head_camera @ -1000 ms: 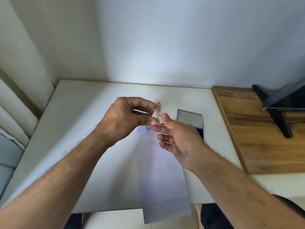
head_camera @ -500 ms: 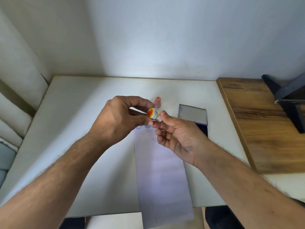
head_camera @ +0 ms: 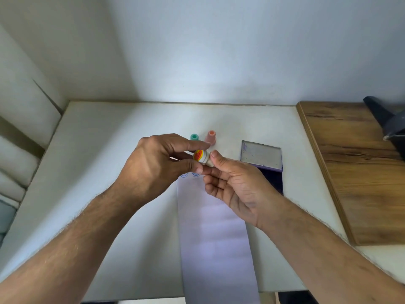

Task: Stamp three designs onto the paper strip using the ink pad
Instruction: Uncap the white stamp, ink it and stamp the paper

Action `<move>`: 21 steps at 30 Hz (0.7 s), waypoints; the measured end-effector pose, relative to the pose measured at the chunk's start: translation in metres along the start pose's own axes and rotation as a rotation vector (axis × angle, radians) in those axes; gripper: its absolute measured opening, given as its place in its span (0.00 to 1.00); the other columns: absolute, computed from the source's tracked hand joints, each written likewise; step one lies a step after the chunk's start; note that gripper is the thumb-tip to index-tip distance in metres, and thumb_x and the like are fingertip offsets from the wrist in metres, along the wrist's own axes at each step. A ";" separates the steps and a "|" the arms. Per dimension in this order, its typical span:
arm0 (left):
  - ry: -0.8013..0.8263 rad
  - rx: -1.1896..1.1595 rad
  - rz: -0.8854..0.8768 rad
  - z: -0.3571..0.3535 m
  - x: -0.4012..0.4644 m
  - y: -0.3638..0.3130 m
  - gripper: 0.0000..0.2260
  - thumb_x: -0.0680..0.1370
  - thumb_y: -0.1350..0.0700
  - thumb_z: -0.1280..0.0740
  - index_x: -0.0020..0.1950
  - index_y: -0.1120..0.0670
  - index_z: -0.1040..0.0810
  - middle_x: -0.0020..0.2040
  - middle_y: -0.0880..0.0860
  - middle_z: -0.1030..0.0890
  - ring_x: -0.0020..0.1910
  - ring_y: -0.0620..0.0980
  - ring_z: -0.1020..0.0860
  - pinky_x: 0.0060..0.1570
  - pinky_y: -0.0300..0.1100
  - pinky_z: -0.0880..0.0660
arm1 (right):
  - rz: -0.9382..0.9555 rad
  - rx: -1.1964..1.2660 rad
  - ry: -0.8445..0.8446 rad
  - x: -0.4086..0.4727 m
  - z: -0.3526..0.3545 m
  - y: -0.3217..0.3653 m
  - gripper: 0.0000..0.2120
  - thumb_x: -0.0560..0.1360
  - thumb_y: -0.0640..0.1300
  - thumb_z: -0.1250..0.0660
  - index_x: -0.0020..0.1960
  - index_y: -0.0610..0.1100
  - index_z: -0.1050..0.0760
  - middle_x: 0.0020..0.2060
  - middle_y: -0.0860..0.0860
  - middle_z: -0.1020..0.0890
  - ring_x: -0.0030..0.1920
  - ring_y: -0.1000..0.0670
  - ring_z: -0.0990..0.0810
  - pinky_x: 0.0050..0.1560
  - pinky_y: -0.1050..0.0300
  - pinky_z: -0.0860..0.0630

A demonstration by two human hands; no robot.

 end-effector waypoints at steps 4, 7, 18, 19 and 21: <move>-0.048 -0.040 0.037 0.000 -0.001 0.003 0.15 0.68 0.59 0.22 0.51 0.43 0.14 0.43 0.44 0.14 0.44 0.39 0.16 0.51 0.45 0.20 | 0.024 0.006 0.012 0.002 0.001 0.003 0.09 0.76 0.43 0.32 0.49 0.37 0.19 0.39 0.42 0.15 0.33 0.52 0.22 0.37 0.60 0.21; -0.063 -0.080 0.097 0.002 0.000 0.008 0.16 0.67 0.61 0.22 0.48 0.40 0.15 0.41 0.43 0.13 0.45 0.40 0.16 0.54 0.46 0.21 | 0.049 0.004 0.007 0.004 0.001 0.004 0.08 0.76 0.41 0.32 0.49 0.37 0.19 0.41 0.40 0.15 0.32 0.51 0.22 0.37 0.60 0.21; -0.079 -0.217 0.204 0.003 0.003 0.015 0.16 0.65 0.62 0.21 0.44 0.43 0.14 0.40 0.43 0.13 0.43 0.38 0.16 0.50 0.34 0.23 | 0.195 -0.074 -0.037 0.003 0.000 0.008 0.05 0.75 0.40 0.31 0.46 0.40 0.16 0.34 0.45 0.15 0.34 0.51 0.20 0.40 0.60 0.19; -0.079 -0.232 0.205 0.003 0.004 0.015 0.16 0.64 0.63 0.21 0.44 0.43 0.14 0.40 0.43 0.13 0.42 0.38 0.16 0.47 0.32 0.23 | 0.204 -0.066 -0.034 0.003 0.000 0.009 0.05 0.74 0.40 0.31 0.46 0.41 0.16 0.35 0.44 0.15 0.34 0.51 0.20 0.40 0.59 0.19; -0.075 -0.250 0.203 0.004 0.005 0.015 0.16 0.64 0.63 0.21 0.44 0.44 0.14 0.40 0.43 0.13 0.41 0.39 0.16 0.43 0.28 0.24 | 0.224 -0.054 -0.027 0.002 -0.001 0.010 0.05 0.74 0.39 0.31 0.47 0.41 0.16 0.35 0.44 0.15 0.34 0.50 0.20 0.41 0.59 0.18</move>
Point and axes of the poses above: each hand's wrist, its own x-axis towards the middle knuckle, its own z-axis out of the back of the hand, y = z × x, the point moved 6 cm from there along x, towards the middle knuckle
